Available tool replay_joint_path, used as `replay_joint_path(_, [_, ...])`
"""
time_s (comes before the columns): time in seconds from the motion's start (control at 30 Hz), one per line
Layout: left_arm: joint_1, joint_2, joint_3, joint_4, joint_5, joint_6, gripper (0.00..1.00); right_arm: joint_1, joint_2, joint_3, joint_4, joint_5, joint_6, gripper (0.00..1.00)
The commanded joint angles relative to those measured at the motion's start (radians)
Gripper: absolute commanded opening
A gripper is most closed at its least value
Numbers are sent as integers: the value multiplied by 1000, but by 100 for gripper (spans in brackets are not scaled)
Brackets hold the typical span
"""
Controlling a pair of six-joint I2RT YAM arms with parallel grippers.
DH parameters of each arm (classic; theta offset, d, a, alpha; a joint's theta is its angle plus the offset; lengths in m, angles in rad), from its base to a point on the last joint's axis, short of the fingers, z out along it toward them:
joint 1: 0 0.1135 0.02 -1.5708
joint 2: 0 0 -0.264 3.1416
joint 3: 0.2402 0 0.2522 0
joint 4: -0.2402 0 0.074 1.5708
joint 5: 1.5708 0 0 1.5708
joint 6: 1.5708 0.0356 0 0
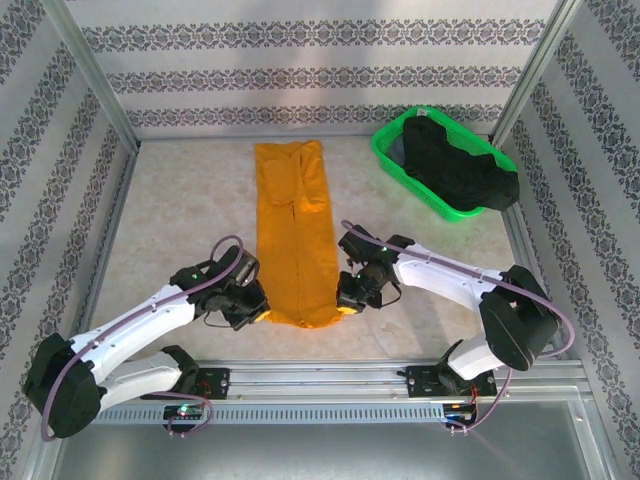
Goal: Fold and stack the t-shirts
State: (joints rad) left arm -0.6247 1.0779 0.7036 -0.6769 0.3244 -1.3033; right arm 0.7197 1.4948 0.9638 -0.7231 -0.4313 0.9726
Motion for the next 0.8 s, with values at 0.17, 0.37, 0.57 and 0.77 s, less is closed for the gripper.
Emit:
replay_joint_path(0.17, [220,193,190,160,-47,102,0,-115,193,350,-34,97,-45,0])
replay_joint_path(0.37, [356,369,324,268,3,186,0,-186,379,615,-74,128,-100,0])
replay_joint_path(0.57, [423,604,473,329,40,246,0,-244,581,822,-91,132,-119,0])
replay_joint_path(0.77, [467,811,593,363,72,268,2,-301,819,1059,-82,5,-146,8])
